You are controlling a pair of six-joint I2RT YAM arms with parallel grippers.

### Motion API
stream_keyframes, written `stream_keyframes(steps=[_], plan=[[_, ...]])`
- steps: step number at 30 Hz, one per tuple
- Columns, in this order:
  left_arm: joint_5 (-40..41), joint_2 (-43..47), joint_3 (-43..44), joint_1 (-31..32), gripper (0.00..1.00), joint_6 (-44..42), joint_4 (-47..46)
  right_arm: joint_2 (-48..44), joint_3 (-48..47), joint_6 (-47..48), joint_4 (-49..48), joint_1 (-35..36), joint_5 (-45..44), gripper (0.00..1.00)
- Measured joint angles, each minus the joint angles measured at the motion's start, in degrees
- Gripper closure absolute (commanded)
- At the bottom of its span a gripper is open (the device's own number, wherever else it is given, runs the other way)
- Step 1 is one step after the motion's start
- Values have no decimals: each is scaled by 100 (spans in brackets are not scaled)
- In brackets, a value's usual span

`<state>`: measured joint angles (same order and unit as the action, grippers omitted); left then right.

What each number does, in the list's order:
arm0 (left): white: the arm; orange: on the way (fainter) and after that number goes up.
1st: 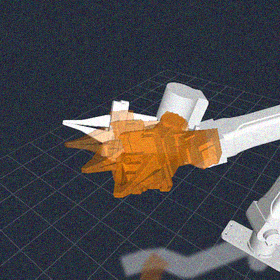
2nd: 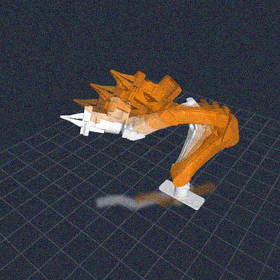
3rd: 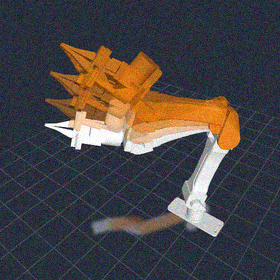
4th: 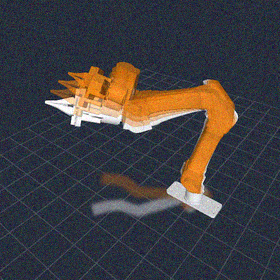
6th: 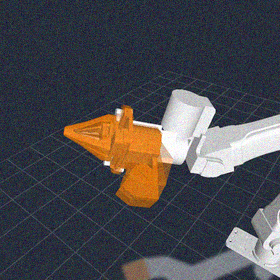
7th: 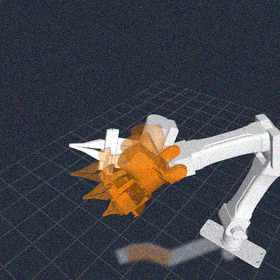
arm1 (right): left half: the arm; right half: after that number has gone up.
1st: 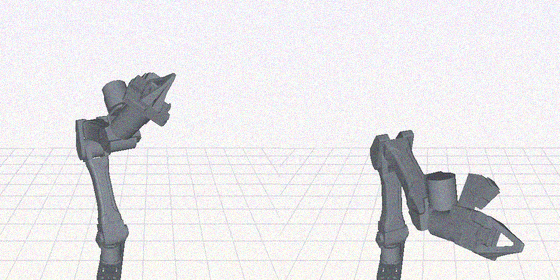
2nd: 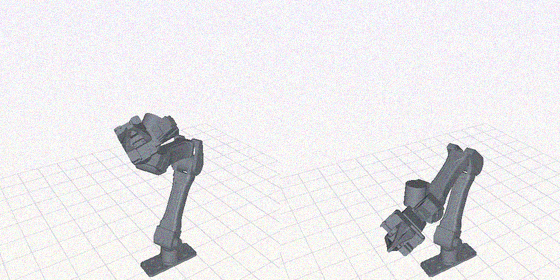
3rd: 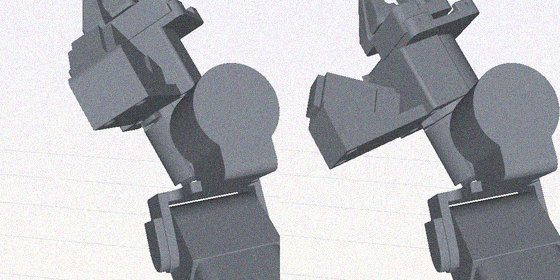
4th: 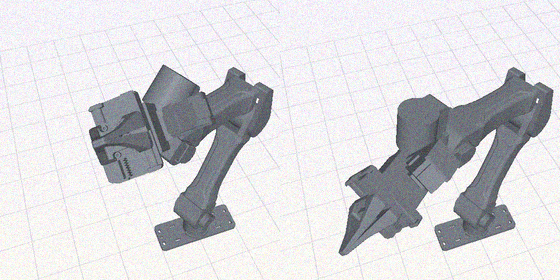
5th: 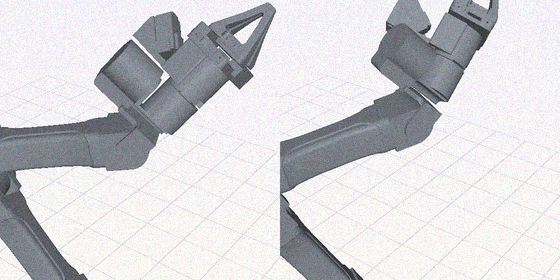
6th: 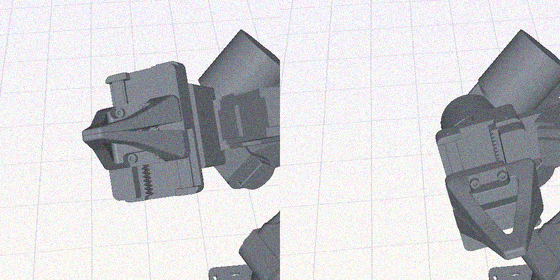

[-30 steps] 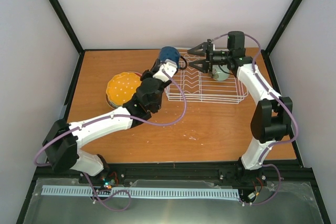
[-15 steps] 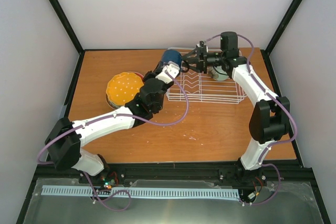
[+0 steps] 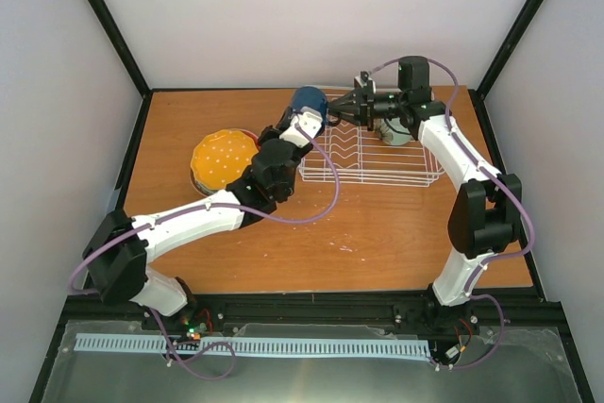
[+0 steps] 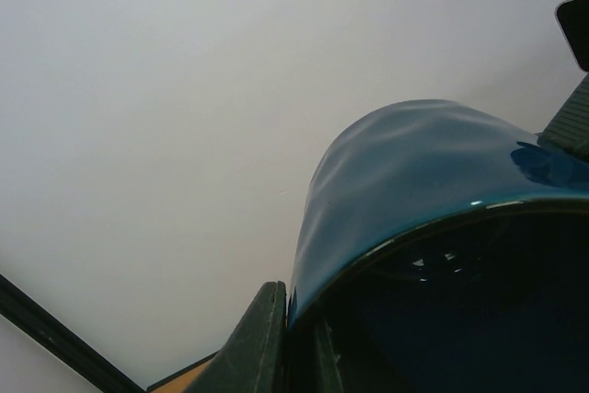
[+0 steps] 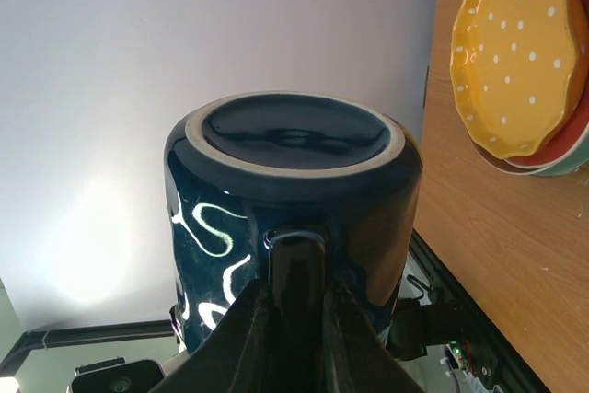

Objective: Load the mixed dishes into the dish rack

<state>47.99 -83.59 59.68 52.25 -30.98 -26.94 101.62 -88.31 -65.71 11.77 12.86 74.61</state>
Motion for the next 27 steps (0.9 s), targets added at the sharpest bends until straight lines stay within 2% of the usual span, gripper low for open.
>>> stream_keyframes(steps=[5,9,12,22,27], plan=[[22,-98,70,0,88,48,-26,0,-4,9,0,-39,-28,97],[17,-149,138,-11,74,149,24,0,-4,-11,98,-50,-94,97],[7,-151,188,-11,73,240,55,0,-4,0,227,-68,-195,97],[0,-153,210,-52,57,527,284,0,-28,282,573,-304,-466,97],[-7,-140,350,-157,57,896,588,50,-627,1193,1799,-581,-881,97]])
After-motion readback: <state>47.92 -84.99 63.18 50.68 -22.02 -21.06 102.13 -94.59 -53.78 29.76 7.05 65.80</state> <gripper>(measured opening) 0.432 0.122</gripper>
